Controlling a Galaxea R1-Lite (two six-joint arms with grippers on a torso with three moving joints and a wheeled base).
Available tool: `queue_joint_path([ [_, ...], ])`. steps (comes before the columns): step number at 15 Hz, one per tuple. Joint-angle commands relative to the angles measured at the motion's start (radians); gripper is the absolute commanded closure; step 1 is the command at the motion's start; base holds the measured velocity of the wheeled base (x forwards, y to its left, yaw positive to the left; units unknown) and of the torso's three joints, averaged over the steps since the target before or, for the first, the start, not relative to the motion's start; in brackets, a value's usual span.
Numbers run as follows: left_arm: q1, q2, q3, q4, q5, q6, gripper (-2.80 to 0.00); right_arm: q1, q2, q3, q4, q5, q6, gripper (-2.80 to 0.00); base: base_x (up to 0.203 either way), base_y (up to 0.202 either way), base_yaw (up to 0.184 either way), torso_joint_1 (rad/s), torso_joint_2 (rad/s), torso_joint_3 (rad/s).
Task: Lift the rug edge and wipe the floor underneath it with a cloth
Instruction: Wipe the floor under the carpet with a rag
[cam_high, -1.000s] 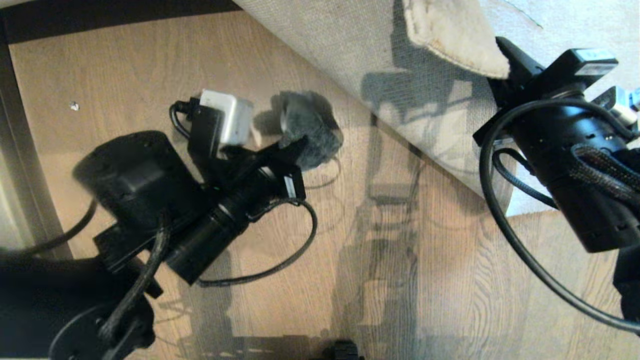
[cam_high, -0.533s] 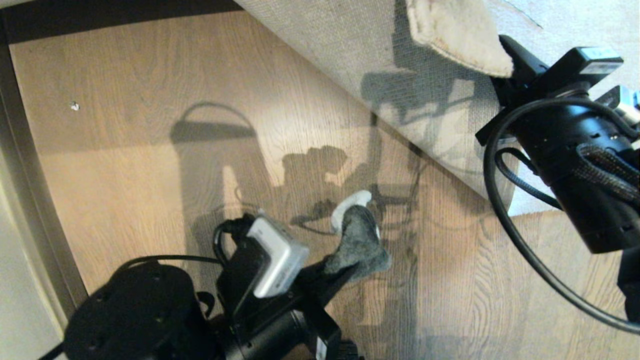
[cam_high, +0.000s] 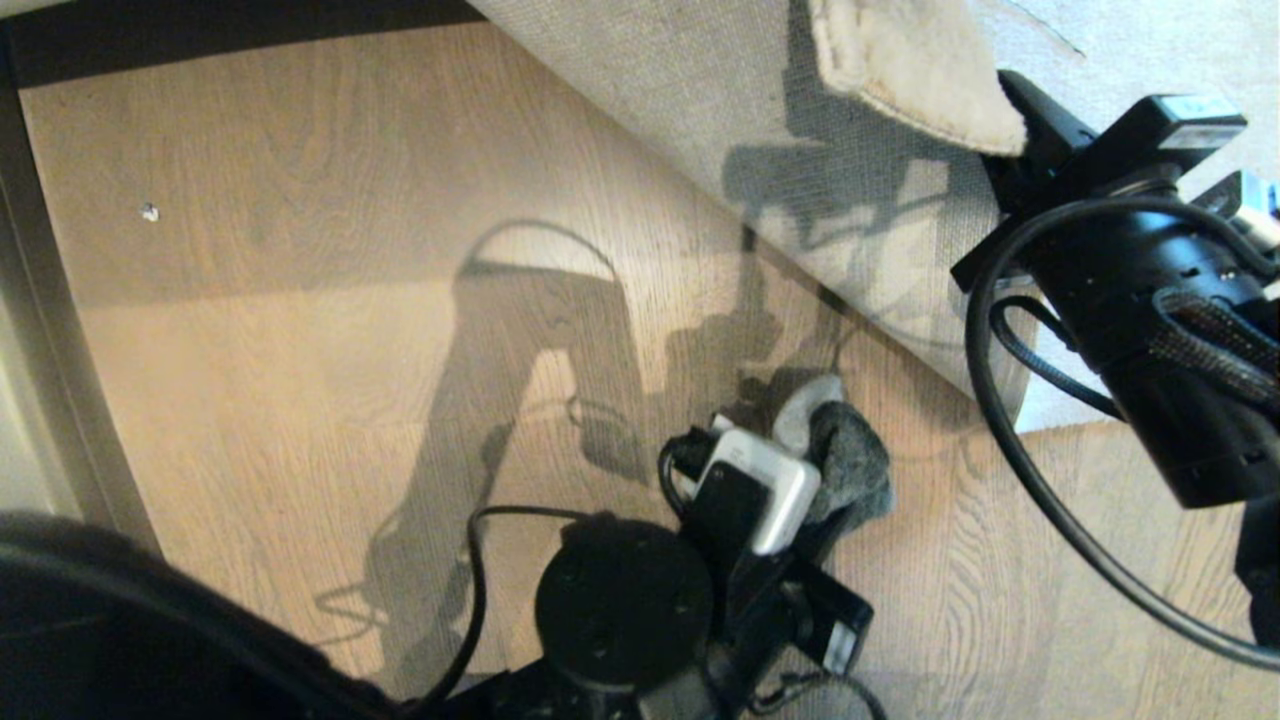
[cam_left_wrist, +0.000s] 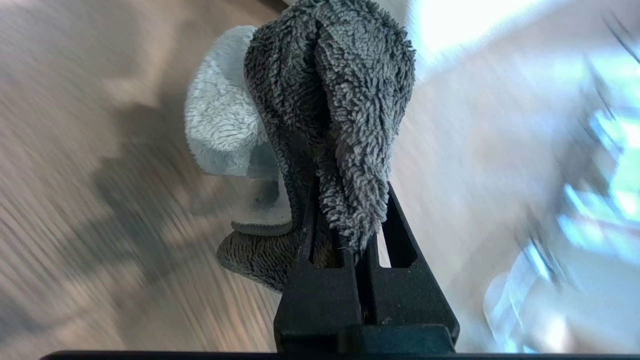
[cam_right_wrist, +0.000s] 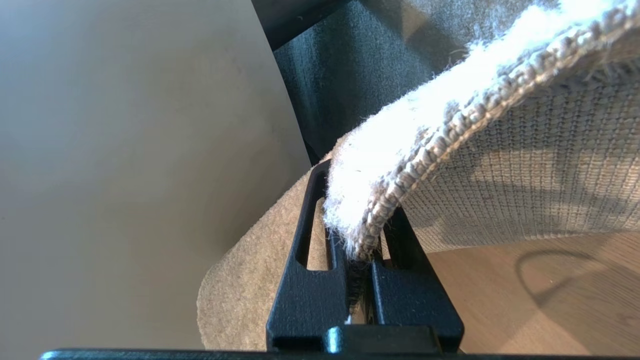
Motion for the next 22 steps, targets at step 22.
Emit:
queue_joint_path([
  [22, 0.224, -0.557, 0.283, 0.131, 0.044, 0.115, 0.00, 0.000, 0.036, 0.002, -0.043, 0.006, 0.017, 0.00, 0.000, 0.000, 0.000, 0.000, 0.00, 0.000],
])
